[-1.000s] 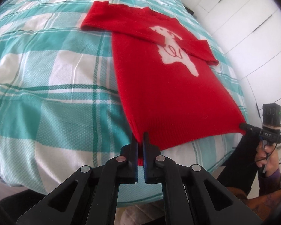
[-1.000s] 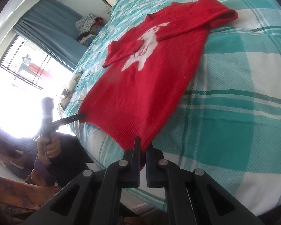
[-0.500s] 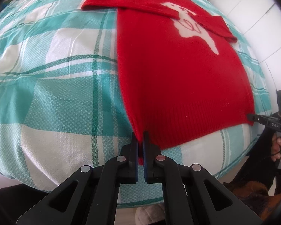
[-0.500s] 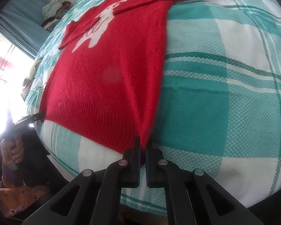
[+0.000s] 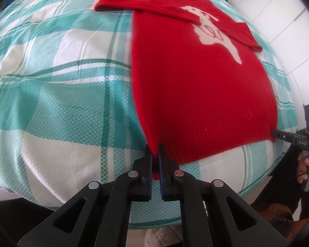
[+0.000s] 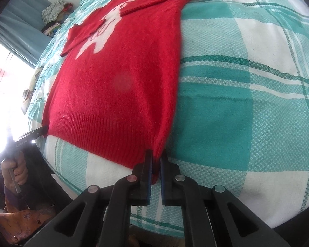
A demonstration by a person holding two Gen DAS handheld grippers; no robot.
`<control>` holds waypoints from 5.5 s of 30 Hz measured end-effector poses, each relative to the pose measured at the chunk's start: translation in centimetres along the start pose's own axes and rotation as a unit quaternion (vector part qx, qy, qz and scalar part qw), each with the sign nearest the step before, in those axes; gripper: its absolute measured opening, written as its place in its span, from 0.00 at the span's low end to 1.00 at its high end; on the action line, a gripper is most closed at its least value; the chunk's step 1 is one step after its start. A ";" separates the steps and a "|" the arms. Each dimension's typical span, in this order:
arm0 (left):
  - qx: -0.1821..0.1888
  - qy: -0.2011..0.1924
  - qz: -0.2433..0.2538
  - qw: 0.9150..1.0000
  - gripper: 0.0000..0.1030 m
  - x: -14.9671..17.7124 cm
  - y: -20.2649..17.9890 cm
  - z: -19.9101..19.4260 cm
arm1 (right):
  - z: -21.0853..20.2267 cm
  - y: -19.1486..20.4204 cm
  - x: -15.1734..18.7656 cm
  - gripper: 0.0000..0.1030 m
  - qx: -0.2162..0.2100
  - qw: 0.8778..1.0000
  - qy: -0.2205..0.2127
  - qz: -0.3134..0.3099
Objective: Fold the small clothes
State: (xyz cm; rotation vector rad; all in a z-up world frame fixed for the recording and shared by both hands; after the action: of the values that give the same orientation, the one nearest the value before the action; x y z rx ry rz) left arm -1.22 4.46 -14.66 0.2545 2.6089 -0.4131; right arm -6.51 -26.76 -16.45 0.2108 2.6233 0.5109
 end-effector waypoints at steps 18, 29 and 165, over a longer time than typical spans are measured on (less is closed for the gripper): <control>-0.010 -0.183 -0.013 0.983 0.89 -9.5 -1.8 -11.0 | -9.8 -4.7 -7.1 0.50 0.149 0.976 -0.142 -0.073; -0.123 -0.283 -0.048 0.950 0.91 -16.7 1.8 -2.7 | -3.7 5.4 -20.2 0.66 0.105 0.912 -0.225 -0.325; -0.188 -0.198 -0.015 0.962 0.95 -13.9 1.5 0.3 | -15.3 -12.1 -21.4 0.77 0.170 0.897 -0.407 -0.024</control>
State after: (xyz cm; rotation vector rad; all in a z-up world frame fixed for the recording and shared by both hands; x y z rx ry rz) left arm 11.36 4.25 -8.49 -0.0009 2.2390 0.0292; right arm 4.57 -47.66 0.24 0.3737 1.8565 -0.0744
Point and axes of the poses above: each gripper's, at about its wrist camera, not at the fingertips, and z roughly the way its jaws point, y to its left, x to its underside, the point moved 10 cm from there along z, roughly the way its jaws point, and after that the axes turned 12 degrees about -y, right-handed, at the moved point
